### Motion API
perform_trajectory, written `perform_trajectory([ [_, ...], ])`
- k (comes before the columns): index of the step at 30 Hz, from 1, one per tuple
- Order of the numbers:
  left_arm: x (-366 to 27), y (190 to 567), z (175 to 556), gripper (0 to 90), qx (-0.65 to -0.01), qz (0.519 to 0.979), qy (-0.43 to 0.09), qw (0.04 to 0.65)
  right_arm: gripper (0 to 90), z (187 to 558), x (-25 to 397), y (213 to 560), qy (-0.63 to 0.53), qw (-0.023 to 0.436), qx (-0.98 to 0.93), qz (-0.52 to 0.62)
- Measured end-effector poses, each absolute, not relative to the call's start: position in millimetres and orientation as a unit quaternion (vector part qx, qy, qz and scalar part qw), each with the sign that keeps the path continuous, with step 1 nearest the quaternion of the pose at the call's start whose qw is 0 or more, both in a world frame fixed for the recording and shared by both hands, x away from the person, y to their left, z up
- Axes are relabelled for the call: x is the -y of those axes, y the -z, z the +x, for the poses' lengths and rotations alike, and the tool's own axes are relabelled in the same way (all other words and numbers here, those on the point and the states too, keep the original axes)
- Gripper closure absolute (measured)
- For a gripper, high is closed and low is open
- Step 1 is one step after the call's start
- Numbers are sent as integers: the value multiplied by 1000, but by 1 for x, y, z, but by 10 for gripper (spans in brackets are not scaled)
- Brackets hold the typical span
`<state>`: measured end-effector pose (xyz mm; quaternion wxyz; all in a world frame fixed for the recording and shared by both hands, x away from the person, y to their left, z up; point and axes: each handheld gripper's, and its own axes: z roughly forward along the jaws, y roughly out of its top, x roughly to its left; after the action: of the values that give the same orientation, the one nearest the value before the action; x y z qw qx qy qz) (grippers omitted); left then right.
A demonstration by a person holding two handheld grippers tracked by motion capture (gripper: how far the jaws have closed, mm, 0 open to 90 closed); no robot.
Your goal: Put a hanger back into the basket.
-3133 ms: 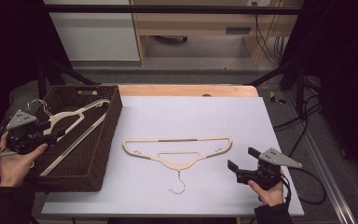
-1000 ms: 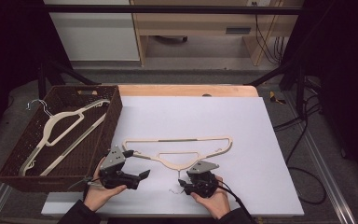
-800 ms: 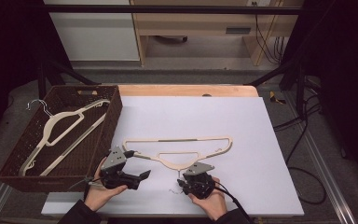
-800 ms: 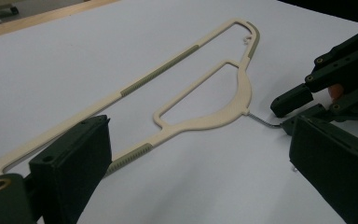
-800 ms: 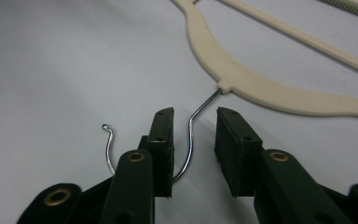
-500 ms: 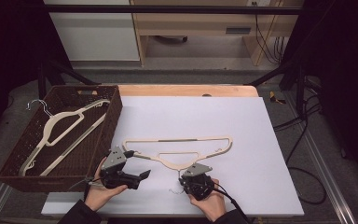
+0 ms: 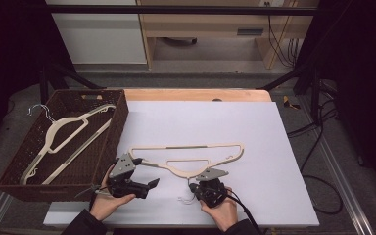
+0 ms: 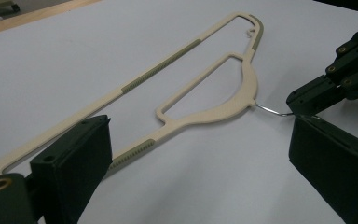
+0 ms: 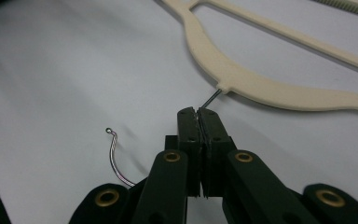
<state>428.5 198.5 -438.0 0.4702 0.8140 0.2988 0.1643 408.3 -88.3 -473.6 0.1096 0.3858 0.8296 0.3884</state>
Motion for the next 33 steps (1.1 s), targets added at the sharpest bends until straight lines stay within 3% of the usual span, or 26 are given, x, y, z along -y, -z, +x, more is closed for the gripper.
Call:
perform_trajectory([
  [24,-138,452,459,94,-184,895,-192,358,892,408,99,448,-409,94,-823,384],
  [33,-119,460,464,221,-143,907,-207,337,893,408,102,442,-421,94,-821,373],
])
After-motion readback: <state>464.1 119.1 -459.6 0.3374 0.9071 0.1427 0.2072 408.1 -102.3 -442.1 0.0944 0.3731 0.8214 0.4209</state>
